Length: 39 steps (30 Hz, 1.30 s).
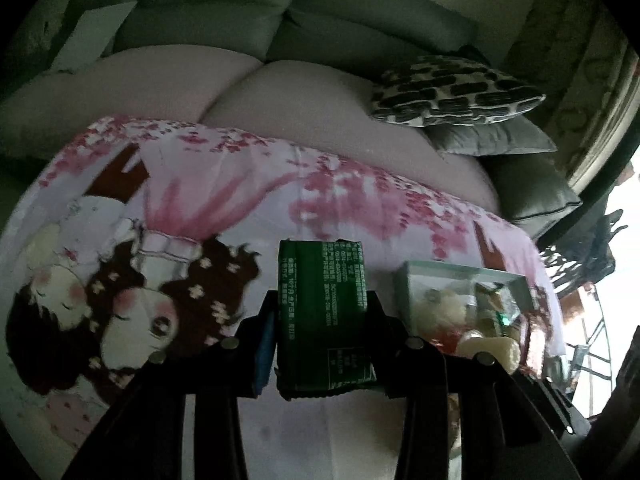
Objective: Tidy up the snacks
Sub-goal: 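Carry the cup cake toward the tray with the right gripper while left carries the green box, then lower the cup cake into the tray and open the right gripper while left drops the green box there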
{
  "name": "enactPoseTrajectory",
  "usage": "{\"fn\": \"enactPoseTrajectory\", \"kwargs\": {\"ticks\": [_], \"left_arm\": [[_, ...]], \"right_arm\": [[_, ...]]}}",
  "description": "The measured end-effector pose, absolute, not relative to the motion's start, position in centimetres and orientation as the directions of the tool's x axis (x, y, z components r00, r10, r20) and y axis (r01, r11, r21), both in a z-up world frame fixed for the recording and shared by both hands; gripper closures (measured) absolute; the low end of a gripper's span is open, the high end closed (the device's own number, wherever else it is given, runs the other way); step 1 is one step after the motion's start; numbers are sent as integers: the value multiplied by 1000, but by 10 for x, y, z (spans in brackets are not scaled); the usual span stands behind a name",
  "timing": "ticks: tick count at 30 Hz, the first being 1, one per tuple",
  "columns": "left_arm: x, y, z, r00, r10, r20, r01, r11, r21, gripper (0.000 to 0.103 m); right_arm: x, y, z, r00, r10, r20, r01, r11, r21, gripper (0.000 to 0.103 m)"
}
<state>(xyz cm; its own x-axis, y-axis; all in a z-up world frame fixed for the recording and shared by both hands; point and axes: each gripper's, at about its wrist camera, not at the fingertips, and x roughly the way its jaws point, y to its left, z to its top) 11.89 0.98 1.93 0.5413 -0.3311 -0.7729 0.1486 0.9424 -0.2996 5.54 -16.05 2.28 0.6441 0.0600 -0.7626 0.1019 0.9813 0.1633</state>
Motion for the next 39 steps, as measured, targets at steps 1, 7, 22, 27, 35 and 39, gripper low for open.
{"fn": "enactPoseTrajectory", "kwargs": {"ticks": [1,7,22,27,35,39], "left_arm": [[117,8,20,542,-334,-771,151,942,-301,61],[103,-7,24,562,-328,-759,165,944,-286,61],[95,-46,19,510,-395,-764,249,918,-309,61],[87,-67,22,500,-409,-763,309,908,-284,61],[74,-101,25,485,-430,-762,398,884,-245,61],[68,-117,28,491,-437,-754,437,872,-221,61]], "right_arm": [[53,-162,24,647,57,-760,104,981,162,53],[42,-175,26,661,42,-749,132,976,171,53],[29,-250,42,668,-147,-730,346,929,130,53],[25,-279,36,637,-189,-747,429,892,140,53],[16,-314,33,615,-231,-754,506,849,152,53],[13,-328,29,601,-235,-764,536,827,168,53]]}}
